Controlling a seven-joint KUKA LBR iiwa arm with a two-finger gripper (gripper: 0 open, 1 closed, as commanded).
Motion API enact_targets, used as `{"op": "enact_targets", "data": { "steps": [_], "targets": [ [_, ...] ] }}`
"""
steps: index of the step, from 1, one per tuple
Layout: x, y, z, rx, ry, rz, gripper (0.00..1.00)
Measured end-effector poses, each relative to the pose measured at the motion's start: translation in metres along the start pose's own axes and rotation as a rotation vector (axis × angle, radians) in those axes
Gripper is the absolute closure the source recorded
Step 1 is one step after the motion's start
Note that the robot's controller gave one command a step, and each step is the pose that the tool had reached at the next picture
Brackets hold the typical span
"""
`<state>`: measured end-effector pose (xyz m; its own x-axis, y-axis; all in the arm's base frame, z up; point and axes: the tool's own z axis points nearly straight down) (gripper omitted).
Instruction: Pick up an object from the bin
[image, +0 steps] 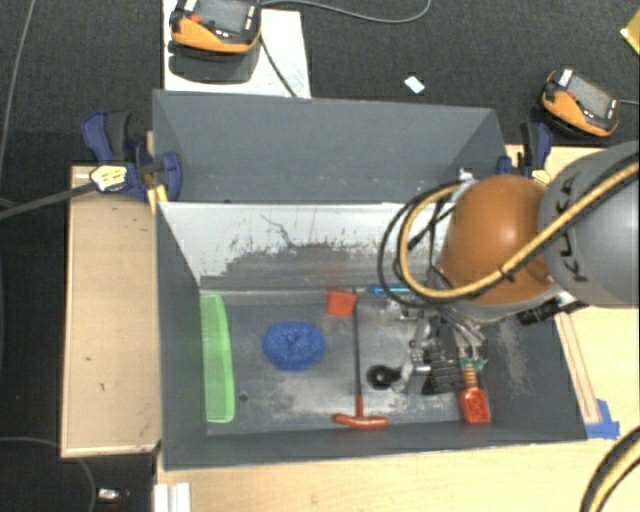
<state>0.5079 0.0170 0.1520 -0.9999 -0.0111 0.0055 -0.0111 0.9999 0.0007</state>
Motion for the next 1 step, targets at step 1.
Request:
{"op": "enact_targets", "data": {
  "steps": [1],
  "targets": [
    [-0.0019,-0.0001,-0.0037,0.0,-0.008,0.001,0.0]
  ]
}}
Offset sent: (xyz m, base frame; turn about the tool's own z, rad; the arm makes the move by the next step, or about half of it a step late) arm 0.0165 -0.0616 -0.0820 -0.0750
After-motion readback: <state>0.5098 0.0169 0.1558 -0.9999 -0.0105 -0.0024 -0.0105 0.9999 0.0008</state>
